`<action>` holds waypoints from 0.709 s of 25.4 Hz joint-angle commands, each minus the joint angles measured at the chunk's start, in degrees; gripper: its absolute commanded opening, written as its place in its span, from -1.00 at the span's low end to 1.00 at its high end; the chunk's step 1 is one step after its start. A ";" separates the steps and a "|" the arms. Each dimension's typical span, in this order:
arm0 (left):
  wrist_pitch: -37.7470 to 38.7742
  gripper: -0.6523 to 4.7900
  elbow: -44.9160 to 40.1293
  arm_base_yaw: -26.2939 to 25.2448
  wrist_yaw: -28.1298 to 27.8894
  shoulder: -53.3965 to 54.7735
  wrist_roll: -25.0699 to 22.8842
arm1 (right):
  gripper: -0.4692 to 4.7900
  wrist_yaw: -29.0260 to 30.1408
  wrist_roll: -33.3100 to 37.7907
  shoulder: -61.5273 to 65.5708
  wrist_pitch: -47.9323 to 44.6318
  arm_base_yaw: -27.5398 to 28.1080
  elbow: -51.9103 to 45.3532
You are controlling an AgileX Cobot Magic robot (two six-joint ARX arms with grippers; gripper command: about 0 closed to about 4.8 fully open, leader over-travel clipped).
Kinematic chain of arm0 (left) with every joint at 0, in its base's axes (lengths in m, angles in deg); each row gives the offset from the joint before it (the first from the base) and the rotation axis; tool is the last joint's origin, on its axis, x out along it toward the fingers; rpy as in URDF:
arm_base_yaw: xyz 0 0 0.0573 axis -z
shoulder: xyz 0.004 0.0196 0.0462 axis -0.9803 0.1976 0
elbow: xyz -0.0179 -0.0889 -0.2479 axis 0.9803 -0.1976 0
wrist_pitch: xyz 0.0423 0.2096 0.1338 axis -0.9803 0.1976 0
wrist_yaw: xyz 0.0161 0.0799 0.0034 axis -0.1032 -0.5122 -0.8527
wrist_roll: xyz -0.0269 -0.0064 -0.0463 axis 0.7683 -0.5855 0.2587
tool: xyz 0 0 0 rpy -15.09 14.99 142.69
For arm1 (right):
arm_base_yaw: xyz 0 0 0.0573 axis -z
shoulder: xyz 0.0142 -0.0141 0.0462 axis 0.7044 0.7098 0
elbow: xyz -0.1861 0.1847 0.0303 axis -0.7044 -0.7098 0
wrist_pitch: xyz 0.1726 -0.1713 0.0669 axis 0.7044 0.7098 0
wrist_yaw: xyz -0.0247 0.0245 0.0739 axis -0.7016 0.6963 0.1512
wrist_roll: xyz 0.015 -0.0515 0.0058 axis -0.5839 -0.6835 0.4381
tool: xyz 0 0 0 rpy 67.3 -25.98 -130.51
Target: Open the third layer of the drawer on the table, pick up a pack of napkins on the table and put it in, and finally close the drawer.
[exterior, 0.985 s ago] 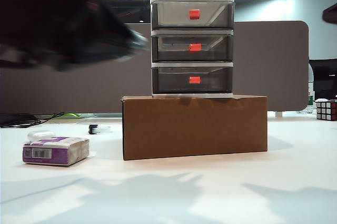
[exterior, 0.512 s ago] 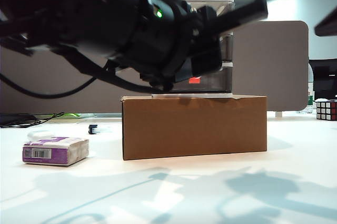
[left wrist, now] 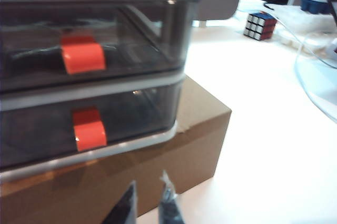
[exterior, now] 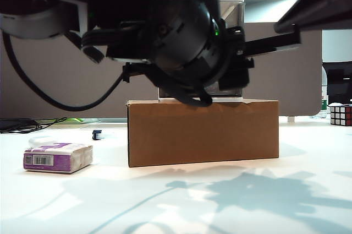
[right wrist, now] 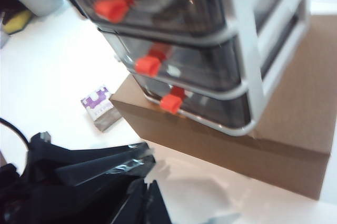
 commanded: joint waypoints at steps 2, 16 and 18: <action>-0.57 -0.56 0.11 -0.20 4.24 -0.22 -0.04 | -0.84 2.40 -1.38 0.22 -0.76 -0.02 0.76; 5.88 -0.27 7.58 0.15 -10.60 6.05 3.85 | -0.84 3.48 -1.40 0.39 -2.67 -0.09 1.46; 6.95 -0.27 8.50 0.20 -11.65 6.34 1.86 | -0.84 3.48 -1.42 0.39 -2.67 -0.09 1.46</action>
